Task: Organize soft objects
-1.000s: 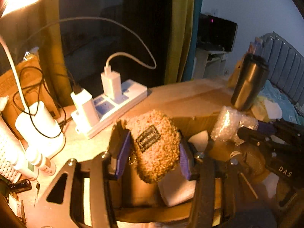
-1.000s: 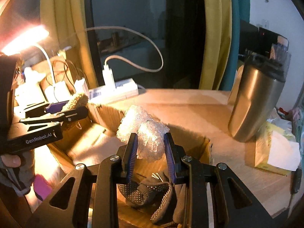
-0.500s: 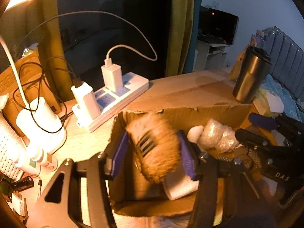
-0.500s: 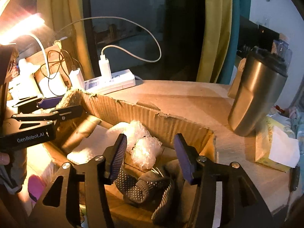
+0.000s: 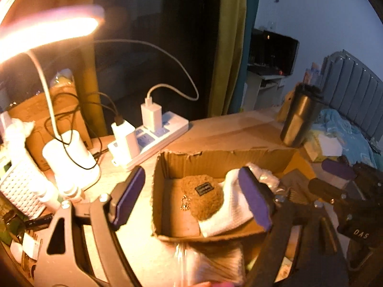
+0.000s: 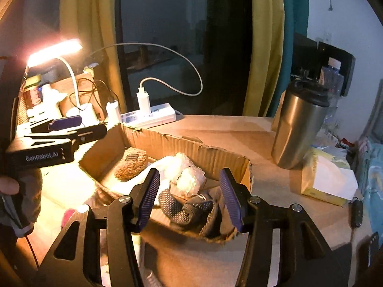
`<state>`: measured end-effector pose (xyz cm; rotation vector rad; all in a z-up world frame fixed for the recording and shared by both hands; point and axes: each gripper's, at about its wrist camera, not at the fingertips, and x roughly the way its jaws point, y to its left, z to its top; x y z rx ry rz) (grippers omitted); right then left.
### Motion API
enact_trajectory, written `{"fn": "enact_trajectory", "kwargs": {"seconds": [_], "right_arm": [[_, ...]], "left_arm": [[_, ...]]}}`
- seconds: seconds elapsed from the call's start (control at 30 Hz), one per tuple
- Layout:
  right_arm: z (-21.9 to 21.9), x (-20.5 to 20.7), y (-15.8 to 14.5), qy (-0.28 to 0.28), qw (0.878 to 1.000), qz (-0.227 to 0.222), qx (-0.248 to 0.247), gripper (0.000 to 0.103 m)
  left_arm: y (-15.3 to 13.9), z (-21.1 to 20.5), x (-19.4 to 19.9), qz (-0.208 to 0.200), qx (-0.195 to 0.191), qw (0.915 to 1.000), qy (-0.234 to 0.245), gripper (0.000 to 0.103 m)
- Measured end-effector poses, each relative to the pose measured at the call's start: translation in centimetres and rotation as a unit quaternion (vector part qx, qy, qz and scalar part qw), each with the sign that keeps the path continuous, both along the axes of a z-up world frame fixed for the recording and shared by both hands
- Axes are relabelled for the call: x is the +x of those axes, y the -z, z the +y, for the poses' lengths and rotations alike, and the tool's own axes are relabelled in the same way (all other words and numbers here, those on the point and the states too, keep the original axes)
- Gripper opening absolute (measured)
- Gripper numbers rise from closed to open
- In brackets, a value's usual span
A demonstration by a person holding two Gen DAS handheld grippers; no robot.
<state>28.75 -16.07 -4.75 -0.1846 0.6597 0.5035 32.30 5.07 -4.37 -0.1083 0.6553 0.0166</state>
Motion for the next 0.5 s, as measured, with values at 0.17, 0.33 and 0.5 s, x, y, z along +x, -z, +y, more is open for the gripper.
{"fn": "enact_trajectory", "kwargs": {"seconds": [0.17,0.33,0.5], "right_arm": [[-0.3,-2.3,-1.1,0.0,1.0,-0.012,0.006,0.055],[-0.1,-4.1,-2.0,-0.003,1.0,-0.021,0.005,0.055],[0.2,-5.8,-2.7,-0.005,1.0,-0.027,0.006,0.055]], "left_arm": [[-1.2,-0.3,-2.7,-0.014,0.001,0.9999,0.005,0.081],[-1.9,-0.4,-4.9,-0.025,-0.007,0.9997,0.007,0.081],[-2.2,-0.4,-7.0,-0.03,-0.013,0.9994,0.008,0.081]]}}
